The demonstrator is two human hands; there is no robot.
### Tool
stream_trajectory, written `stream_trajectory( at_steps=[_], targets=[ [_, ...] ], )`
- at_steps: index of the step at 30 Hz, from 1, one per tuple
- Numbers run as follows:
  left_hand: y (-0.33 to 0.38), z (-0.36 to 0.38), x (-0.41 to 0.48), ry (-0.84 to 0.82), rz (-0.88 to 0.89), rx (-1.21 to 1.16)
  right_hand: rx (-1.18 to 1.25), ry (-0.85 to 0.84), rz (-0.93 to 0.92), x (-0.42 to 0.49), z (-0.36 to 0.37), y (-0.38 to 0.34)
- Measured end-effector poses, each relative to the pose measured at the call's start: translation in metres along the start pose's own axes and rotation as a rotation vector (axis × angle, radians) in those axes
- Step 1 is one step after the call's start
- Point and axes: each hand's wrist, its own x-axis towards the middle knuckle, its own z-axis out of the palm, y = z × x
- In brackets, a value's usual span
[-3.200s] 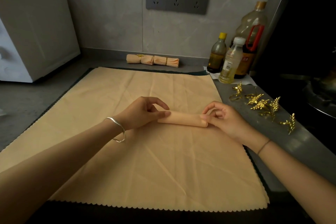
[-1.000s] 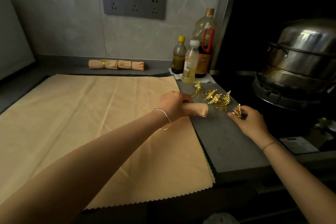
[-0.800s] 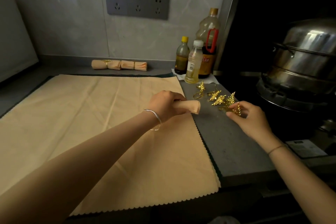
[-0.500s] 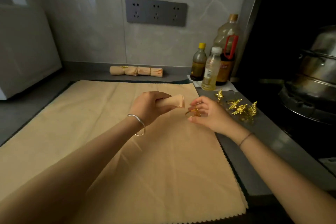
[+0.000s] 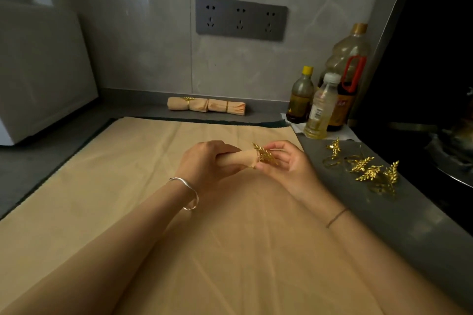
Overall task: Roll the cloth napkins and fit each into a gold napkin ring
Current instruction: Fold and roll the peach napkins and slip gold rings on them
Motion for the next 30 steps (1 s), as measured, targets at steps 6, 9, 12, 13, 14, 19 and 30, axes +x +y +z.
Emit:
stream_trajectory(
  at_steps=[6,9,12,13,14,19,30],
  targets=[
    [0.004,0.002,-0.002,-0.042,0.017,-0.041,0.052,-0.04,-0.037,-0.003,0.006,0.001],
    [0.005,0.003,-0.005,-0.045,-0.023,-0.139,0.086,-0.054,-0.029,-0.005,0.008,0.001],
    [0.008,0.003,-0.006,-0.065,-0.004,-0.135,0.06,-0.107,-0.01,-0.006,0.006,0.0],
    [0.008,0.002,-0.006,-0.065,-0.001,-0.133,0.044,-0.125,-0.006,-0.007,0.004,-0.001],
    [0.008,0.002,-0.006,-0.065,-0.001,-0.132,0.032,-0.141,-0.005,-0.006,0.002,-0.002],
    [0.004,0.0,-0.006,-0.113,0.024,-0.14,0.008,-0.155,-0.03,-0.007,-0.004,-0.005],
    [0.013,-0.003,-0.008,-0.122,0.04,-0.059,-0.03,-0.094,-0.106,-0.01,0.001,-0.006]
  ],
)
